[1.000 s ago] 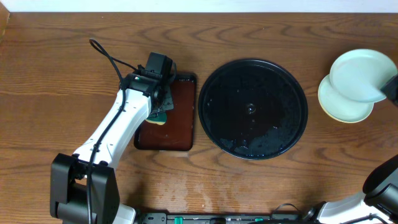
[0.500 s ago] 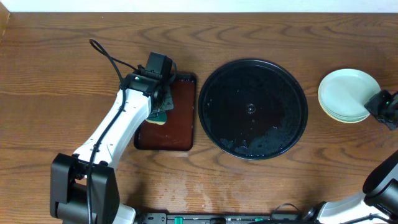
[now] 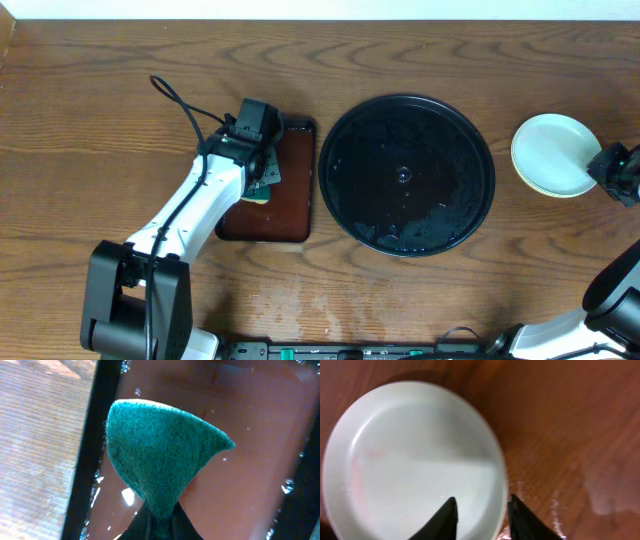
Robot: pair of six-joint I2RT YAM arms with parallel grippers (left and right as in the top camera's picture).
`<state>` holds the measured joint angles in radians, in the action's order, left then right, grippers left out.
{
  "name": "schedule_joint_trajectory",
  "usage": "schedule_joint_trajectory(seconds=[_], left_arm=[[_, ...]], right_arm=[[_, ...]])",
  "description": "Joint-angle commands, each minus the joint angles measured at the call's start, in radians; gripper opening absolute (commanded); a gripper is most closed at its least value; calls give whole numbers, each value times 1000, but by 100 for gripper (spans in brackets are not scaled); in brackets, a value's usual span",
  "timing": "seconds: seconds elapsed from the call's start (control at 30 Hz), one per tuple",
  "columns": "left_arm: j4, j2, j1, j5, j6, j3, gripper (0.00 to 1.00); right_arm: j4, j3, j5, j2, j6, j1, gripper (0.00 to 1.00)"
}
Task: Clean dirty plates on tray and stack at the side
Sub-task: 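Release the plate and lower the sponge onto the small tray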
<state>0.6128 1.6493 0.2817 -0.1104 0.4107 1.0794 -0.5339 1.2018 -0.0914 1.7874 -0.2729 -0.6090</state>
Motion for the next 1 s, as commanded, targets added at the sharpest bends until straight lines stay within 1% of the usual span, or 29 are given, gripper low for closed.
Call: schedule_joint_trajectory(seconds=[0.0, 0.13, 0.2, 0.27, 0.3, 0.4, 0.5, 0.53, 0.57, 0.63, 0.67, 0.97], left_arm=[[-38, -2, -3, -5, -14, -46, 8], [-54, -2, -3, -5, -14, -55, 9], [-58, -2, -3, -5, -14, -56, 12], [-58, -2, -3, -5, -14, -56, 17], [-58, -2, -3, -5, -14, -56, 27], [-65, -2, -3, -5, -14, -56, 48], [-70, -2, -3, -5, -14, -56, 65], [-70, -2, -3, -5, -14, -56, 67], [-70, -2, -3, -5, -14, -56, 70], [-69, -2, -3, -5, -13, -56, 75], [-69, -2, -3, -5, -13, -56, 76], [-69, -2, -3, -5, -13, -56, 78]], right_arm=[[2, -1, -76, -18, 43, 59, 35], [15, 0, -76, -18, 82, 154, 43], [23, 1, -76, -18, 100, 196, 46], [26, 1, -79, -18, 107, 250, 50], [26, 1, -79, -18, 107, 274, 52], [38, 1, -78, -18, 139, 364, 61], [45, 1, -77, -18, 149, 425, 69], [44, 0, -76, -18, 148, 438, 73], [43, 0, -74, -18, 148, 448, 99], [35, 0, -74, -18, 148, 461, 99], [28, 0, -74, -18, 148, 465, 99], [22, 0, -74, -18, 148, 465, 99]])
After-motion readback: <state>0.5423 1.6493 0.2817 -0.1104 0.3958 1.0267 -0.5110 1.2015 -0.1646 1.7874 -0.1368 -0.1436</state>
